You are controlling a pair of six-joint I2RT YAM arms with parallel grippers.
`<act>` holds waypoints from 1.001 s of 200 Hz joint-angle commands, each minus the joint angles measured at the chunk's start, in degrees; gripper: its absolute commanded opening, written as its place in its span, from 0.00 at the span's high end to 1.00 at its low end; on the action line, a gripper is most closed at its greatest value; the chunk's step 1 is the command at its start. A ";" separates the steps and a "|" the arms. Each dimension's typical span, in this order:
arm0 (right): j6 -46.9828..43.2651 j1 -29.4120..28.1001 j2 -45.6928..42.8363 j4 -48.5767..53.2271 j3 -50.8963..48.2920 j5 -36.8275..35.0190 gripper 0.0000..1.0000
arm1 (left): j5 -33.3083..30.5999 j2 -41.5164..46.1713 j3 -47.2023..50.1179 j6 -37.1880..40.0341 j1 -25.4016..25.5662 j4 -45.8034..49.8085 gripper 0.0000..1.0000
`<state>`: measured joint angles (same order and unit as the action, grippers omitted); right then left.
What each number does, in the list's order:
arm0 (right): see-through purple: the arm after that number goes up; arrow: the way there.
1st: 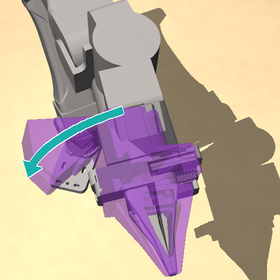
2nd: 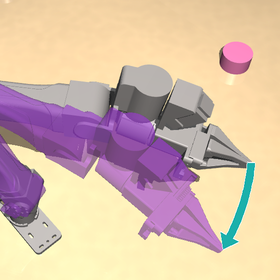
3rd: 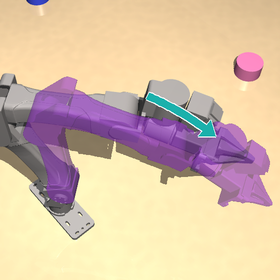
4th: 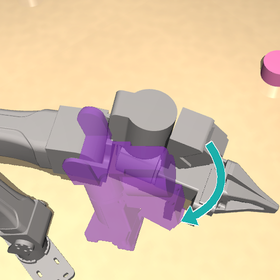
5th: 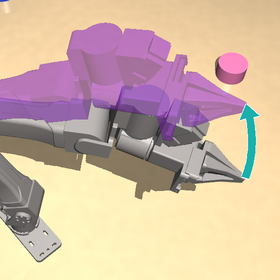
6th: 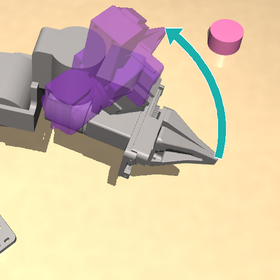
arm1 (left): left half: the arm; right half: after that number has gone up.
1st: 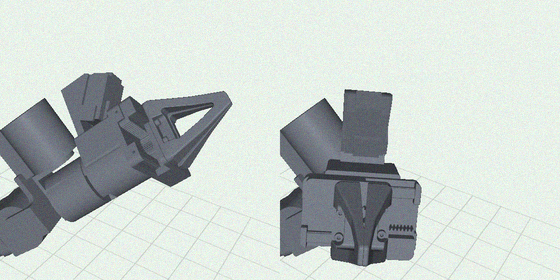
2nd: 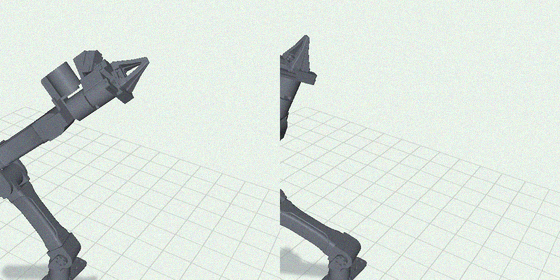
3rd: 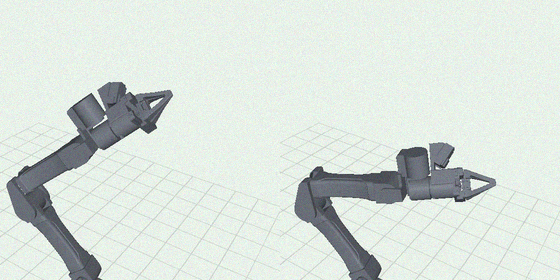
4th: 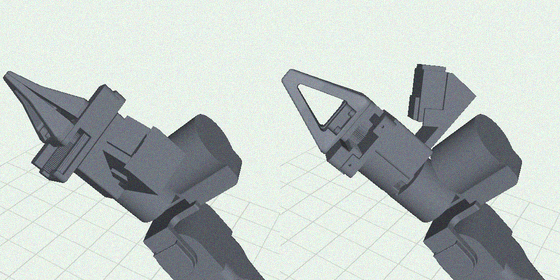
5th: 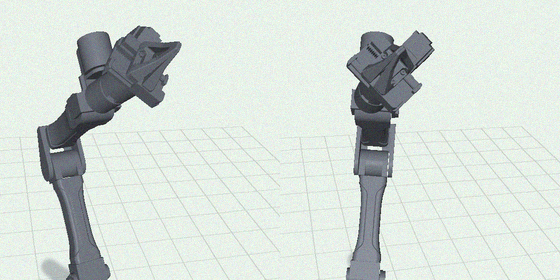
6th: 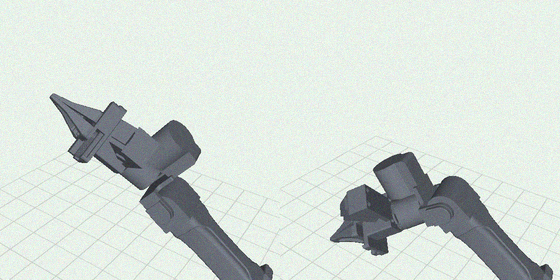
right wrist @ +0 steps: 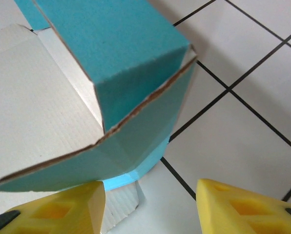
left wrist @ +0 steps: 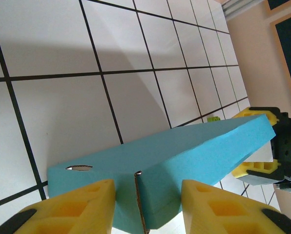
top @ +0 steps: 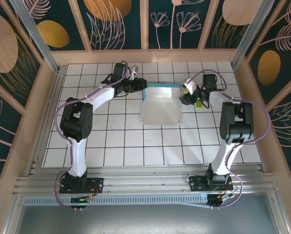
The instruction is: Fold the paper box
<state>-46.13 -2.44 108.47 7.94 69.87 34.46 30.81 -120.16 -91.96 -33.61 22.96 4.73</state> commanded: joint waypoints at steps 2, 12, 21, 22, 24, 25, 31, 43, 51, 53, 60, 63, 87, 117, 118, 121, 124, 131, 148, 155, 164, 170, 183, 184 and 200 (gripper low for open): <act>0.58 -1.46 1.66 0.18 2.60 1.00 0.47 | 0.27 -0.56 -1.60 0.56 0.51 1.16 0.60; 0.59 -1.80 1.98 0.03 2.78 1.09 0.47 | 0.31 -0.51 -1.52 0.51 0.51 1.07 0.60; 1.10 -2.16 2.31 -0.46 3.02 0.96 0.47 | 0.28 -0.54 -1.51 0.56 0.51 1.07 0.60; 1.20 -2.19 2.38 -0.42 3.05 1.01 0.47 | 0.25 -0.57 -1.53 0.51 0.51 1.07 0.60; 1.32 -2.23 2.48 -0.46 3.19 1.08 0.47 | 0.23 -0.55 -1.44 0.55 0.51 1.07 0.60; 1.36 -2.27 2.51 -0.42 3.22 1.11 0.47 | 0.22 -0.53 -1.41 0.55 0.51 1.07 0.60; 1.98 -2.52 2.79 -0.54 3.54 1.14 0.47 | 0.33 -0.56 -1.43 0.54 0.51 1.07 0.60; 3.92 -3.01 3.33 -1.60 4.02 0.19 0.48 | 0.45 -0.67 -1.37 0.55 0.51 1.00 0.60; 5.04 -3.36 3.73 -2.15 4.49 -0.74 0.48 | 0.54 -0.58 -1.21 0.56 0.51 0.98 0.60; 5.36 -3.43 3.81 -2.21 4.55 -1.00 0.48 | 0.56 -0.60 -1.16 0.51 0.51 0.98 0.60; 6.89 -3.75 4.12 -2.92 4.87 -2.40 0.49 | 0.50 -0.47 -0.99 0.62 0.51 0.98 0.60; 7.34 -3.92 4.28 -3.19 5.03 -3.05 0.49 | 0.51 -0.47 -0.90 0.64 0.55 0.90 0.60; 11.90 -4.73 5.67 -3.24 6.64 -5.76 0.52 | 0.46 0.25 -0.01 0.58 0.49 0.33 0.60; 16.41 -5.55 6.67 -4.41 7.05 -8.35 0.64 | 0.62 0.36 0.07 0.38 0.51 0.28 0.60; 16.55 -5.60 6.67 -4.46 7.00 -8.44 0.65 | 0.60 0.32 0.09 0.34 0.51 0.28 0.60; 16.92 -5.69 6.67 -4.75 6.89 -8.78 0.66 | 0.62 0.40 0.11 0.38 0.51 0.20 0.60; 17.25 -5.80 6.67 -5.03 6.82 -9.12 0.67 | 0.61 0.49 0.16 0.38 0.51 0.19 0.60; 18.21 -6.12 6.68 -5.65 6.61 -9.98 0.70 | 0.59 0.56 0.21 0.38 0.51 0.11 0.60; 20.55 -6.69 6.63 -7.11 6.13 -11.99 0.74 | 0.74 0.64 0.52 0.47 0.51 0.01 0.60; 21.17 -6.96 6.50 -7.74 5.82 -12.40 0.74 | 0.82 0.57 0.63 0.40 0.51 -0.07 0.60; 21.71 -7.28 6.37 -8.73 5.43 -12.83 0.76 | 0.84 0.57 0.80 0.30 0.51 -0.29 0.60; 21.97 -7.41 6.24 -9.47 5.15 -12.97 0.77 | 0.94 0.60 0.98 0.12 0.51 -0.46 0.60; 23.24 -7.64 6.36 -10.98 4.93 -13.74 0.80 | 1.08 0.65 1.26 -0.04 0.55 -0.75 0.60; 23.30 -7.70 6.34 -11.04 4.93 -13.81 0.80 | 1.13 0.68 1.30 -0.05 0.53 -0.77 0.60; 26.21 -8.22 6.94 -11.97 5.52 -16.33 0.84 | 1.12 0.91 1.60 -0.16 0.51 -1.12 0.60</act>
<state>-24.82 -8.84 113.95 0.30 75.24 20.29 30.79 -120.16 -91.64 -33.65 22.92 4.49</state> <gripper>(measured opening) 0.176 0.399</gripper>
